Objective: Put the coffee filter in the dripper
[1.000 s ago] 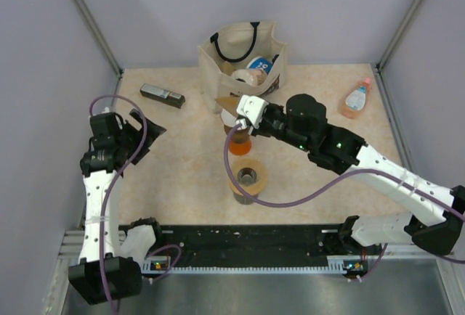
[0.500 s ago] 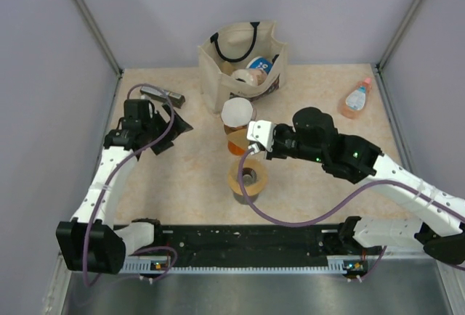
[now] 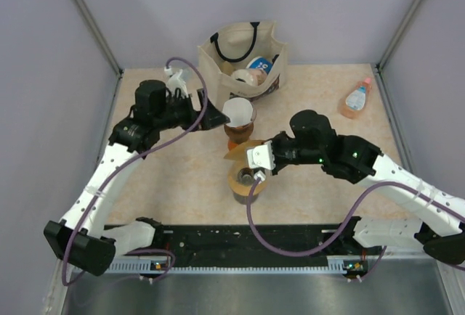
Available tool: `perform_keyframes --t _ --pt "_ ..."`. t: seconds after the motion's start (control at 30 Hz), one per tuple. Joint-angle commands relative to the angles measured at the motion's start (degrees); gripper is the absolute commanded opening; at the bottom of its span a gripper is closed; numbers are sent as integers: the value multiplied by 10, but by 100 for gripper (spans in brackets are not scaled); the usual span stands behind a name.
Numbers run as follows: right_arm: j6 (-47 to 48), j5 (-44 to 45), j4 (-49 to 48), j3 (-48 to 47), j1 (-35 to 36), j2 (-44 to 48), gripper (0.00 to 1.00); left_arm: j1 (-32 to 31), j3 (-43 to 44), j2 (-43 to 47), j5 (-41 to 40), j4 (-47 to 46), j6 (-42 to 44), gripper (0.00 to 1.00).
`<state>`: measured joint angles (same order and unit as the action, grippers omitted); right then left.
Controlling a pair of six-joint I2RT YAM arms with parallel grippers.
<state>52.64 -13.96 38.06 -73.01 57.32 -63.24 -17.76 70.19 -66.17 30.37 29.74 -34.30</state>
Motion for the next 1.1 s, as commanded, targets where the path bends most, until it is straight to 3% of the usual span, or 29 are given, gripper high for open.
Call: perform_keyframes --t 0.0,0.27,0.6,0.77,1.07 --pt "71 -28 20 -27 8 -13 0 -71 34 -4 55 -27 131 99" --pt "87 -35 43 -58 8 -44 0 -160 31 -11 -22 -16 230 97" --pt "95 -46 50 -64 7 -43 0 -168 3 -6 -40 -21 245 82" --pt "93 -44 52 -69 7 -43 0 -169 -8 -1 9 -34 253 81" --pt "106 -52 65 -80 7 -43 0 -170 -24 26 25 -65 231 80"
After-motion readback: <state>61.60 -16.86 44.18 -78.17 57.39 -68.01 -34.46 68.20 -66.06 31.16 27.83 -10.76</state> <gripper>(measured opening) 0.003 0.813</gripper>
